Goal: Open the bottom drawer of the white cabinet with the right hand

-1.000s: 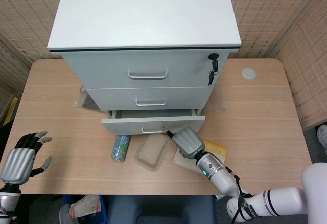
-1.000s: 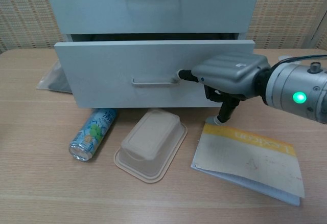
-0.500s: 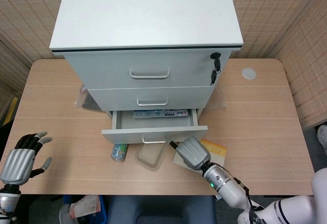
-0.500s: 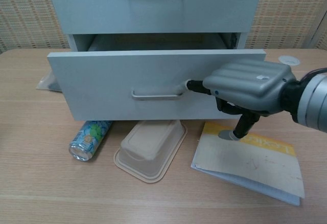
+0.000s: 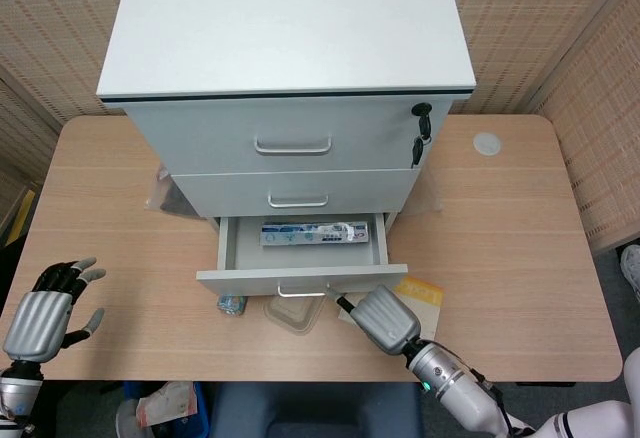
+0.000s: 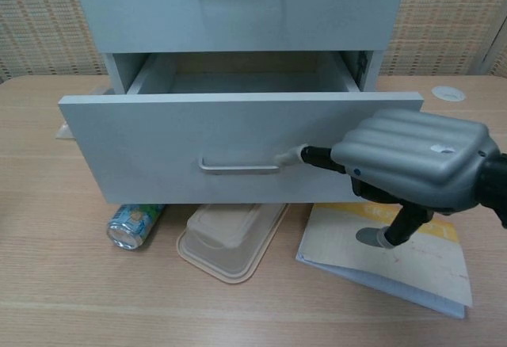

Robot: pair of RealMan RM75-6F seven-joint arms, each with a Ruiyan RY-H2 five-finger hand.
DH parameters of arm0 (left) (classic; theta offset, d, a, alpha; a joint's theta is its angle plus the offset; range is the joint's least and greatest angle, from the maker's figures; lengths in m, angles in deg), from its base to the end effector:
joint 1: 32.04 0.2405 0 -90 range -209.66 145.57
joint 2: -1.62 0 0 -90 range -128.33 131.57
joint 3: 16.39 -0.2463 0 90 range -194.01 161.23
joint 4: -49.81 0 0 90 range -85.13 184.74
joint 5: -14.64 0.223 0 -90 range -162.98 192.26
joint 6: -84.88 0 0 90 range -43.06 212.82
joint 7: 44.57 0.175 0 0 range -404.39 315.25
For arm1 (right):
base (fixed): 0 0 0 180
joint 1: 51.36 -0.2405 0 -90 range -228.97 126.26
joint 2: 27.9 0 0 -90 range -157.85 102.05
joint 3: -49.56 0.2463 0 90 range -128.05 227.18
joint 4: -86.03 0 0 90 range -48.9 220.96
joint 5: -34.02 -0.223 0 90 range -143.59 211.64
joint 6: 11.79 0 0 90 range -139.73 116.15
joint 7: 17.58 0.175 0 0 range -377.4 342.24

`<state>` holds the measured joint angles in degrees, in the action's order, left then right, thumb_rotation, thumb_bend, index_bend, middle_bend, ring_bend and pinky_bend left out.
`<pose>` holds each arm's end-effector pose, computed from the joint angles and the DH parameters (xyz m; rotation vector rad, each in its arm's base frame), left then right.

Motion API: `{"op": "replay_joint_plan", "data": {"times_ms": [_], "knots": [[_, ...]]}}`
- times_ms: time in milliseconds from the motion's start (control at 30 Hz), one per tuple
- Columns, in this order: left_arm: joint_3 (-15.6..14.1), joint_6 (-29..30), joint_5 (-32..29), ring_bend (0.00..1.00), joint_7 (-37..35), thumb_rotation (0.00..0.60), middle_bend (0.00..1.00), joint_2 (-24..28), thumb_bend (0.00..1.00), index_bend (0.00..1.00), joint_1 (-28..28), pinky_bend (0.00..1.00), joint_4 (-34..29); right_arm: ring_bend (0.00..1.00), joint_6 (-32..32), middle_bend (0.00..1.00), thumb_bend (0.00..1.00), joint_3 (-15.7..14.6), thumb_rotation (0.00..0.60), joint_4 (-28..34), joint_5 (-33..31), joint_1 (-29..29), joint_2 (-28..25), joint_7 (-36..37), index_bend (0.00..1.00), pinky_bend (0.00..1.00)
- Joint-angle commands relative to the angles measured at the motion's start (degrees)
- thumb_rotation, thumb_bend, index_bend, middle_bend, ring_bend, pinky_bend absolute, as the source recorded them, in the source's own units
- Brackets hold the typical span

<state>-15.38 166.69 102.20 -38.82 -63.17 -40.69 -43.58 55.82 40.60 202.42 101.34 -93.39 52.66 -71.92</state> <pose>-0.2902 0.2236 0.1208 -1.5237 -0.8552 -0.8618 -0.0957 -0.2246 -0.0338 2.2402 -0.5280 0.7020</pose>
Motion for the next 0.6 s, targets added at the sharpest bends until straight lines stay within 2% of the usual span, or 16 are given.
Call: {"op": "replay_joint_plan", "data": {"times_ms": [33, 433, 600], "knots": [[0.0, 0.0, 0.1, 0.16, 0.0, 0.600, 0.19, 0.0, 0.33, 0.26, 0.0, 0.15, 0.0, 0.97, 0.1, 0.93, 0.22, -0.8, 0.600, 0.6, 1.0, 0.8, -0.2, -0.5, 0.11, 0.85], [-0.1, -0.1, 0.6, 0.16, 0.1, 0.600, 0.19, -0.1, 0.33, 0.26, -0.2, 0.15, -0.1, 0.97, 0.5, 0.93, 0.22, -3.6, 0.600, 1.8, 6.9, 4.5, -1.2, -1.2, 0.11, 0.85], [-0.1, -0.1, 0.6, 0.16, 0.3, 0.600, 0.19, 0.0, 0.33, 0.26, -0.3, 0.15, -0.3, 0.97, 1.9, 0.93, 0.22, -2.7, 0.600, 1.8, 10.8, 5.8, -1.9, 0.8, 0.11, 0.85]]}}
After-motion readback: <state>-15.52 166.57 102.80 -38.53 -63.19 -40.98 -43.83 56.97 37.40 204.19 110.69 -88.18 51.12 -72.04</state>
